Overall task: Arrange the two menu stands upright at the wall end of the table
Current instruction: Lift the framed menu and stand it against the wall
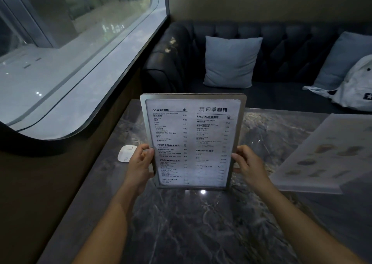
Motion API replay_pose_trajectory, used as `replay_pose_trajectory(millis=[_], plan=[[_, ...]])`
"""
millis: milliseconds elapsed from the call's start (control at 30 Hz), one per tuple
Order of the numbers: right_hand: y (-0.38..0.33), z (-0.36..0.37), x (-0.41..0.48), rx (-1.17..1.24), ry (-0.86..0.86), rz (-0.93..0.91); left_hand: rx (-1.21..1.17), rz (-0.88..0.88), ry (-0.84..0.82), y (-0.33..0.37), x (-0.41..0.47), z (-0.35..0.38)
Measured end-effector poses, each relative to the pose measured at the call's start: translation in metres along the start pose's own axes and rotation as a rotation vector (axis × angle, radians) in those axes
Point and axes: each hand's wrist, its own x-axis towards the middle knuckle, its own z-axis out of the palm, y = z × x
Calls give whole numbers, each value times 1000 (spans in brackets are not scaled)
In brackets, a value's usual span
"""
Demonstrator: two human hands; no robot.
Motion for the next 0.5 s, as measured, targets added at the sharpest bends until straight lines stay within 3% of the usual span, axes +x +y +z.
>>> replay_pose_trajectory(millis=[500], plan=[[-19,10,11,62,-75,-80,-175,36,111,9,-26,-23]])
